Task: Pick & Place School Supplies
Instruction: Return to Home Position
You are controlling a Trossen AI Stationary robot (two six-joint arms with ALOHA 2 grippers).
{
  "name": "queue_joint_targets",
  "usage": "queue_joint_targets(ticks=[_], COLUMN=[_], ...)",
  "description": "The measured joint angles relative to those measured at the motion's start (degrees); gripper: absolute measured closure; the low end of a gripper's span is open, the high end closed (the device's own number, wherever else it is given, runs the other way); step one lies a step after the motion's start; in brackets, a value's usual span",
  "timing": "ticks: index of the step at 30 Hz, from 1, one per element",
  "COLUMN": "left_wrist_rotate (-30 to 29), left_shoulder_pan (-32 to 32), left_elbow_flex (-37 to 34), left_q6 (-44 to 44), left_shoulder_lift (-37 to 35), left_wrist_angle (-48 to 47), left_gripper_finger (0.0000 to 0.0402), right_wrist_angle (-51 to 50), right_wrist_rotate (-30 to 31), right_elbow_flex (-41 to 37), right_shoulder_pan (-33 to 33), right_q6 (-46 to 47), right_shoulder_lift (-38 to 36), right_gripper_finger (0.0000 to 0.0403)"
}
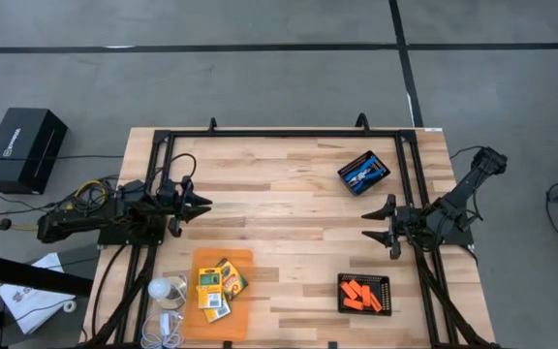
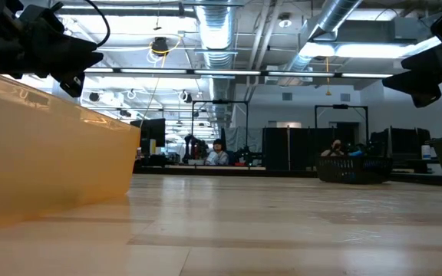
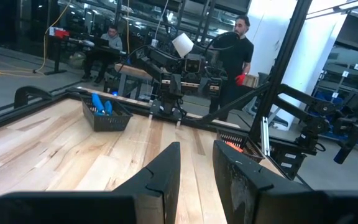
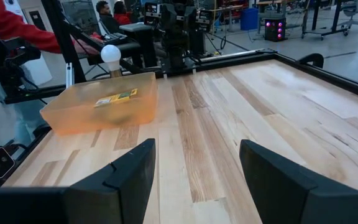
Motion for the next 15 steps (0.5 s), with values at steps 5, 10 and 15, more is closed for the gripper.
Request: queue_joint_targets(ticks=[5, 10, 15], left_wrist_rotate=[0.0, 0.0, 0.0], left_shoulder_pan=[0.0, 0.0, 0.0], left_elbow_flex=[0.0, 0.0, 0.0], left_q6=[0.0, 0.0, 0.0], left_shoulder_lift=[0.0, 0.0, 0.0], left_wrist_angle=[0.12, 0.34, 0.37], left_gripper_finger=[0.0312, 0.0312, 0.0312], right_wrist_angle=[0.0, 0.0, 0.02], right_wrist_rotate=[0.0, 0.0, 0.0], right_elbow_flex=[0.02, 0.04, 0.04], right_shoulder_pan=[0.01, 0.01, -0.01], right_q6=[0.01, 0.01, 0.01], right_shoulder_lift=[0.0, 0.0, 0.0], right_gripper_finger=[0.0178, 0.0178, 0.0178])
